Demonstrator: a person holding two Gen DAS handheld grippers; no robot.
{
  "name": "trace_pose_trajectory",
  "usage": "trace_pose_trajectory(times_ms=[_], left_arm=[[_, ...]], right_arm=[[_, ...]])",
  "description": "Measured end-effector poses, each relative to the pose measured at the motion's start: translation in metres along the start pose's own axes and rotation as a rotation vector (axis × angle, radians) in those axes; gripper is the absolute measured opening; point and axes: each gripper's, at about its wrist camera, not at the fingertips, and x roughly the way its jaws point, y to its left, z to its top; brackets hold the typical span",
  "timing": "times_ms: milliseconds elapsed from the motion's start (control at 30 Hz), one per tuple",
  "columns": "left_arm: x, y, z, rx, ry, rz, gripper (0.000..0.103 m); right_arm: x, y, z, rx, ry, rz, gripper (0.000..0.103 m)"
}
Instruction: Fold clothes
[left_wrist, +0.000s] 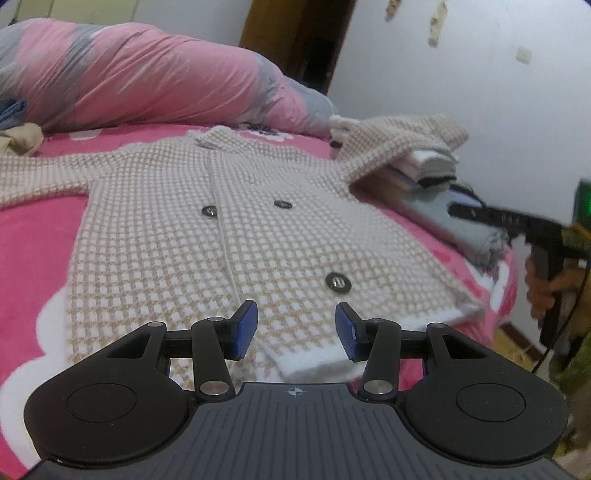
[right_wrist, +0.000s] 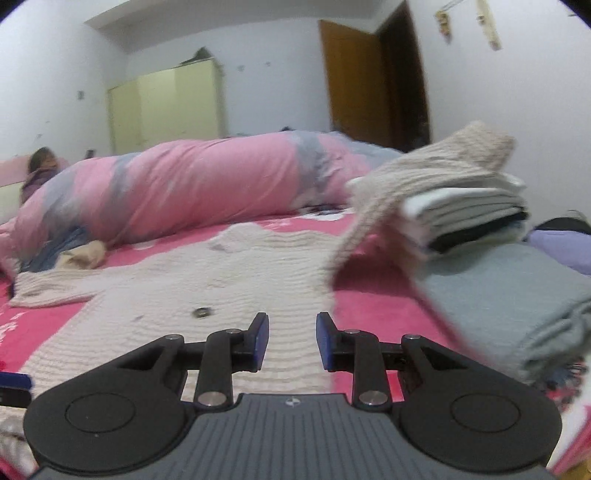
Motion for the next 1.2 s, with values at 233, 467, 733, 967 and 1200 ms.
trace_pose_trajectory(times_ms=[233,467,733,967,1200], left_arm=[[0.002,-0.015,-0.012,0.138,0.042,-0.002,0.047],[0.013,0.001,-0.011,-0.014,0.110,-0.020,0.047],[0.021,0.049,-0.004,-0.457,0.136,-0.135,0.046],[0.033,0.039,0.001,-0.475,0.172,-0.041,0.004],[0.017,0.026,0.005,-0.435,0.171,-0.020,0.001]], right_arm=[[-0.002,0.029,-0.011,-0.093,0.056,0.076,0.030],[-0.011,0.028,-0.019,-0.044,0.083,0.066,0.031],[-0.023,0.011,-0.031,0.046,0.098,0.029,0.037],[-0.031,-0.013,-0.039,0.156,0.090,-0.002,0.040],[-0.035,-0.029,-0.043,0.202,0.081,-0.027,0.042]])
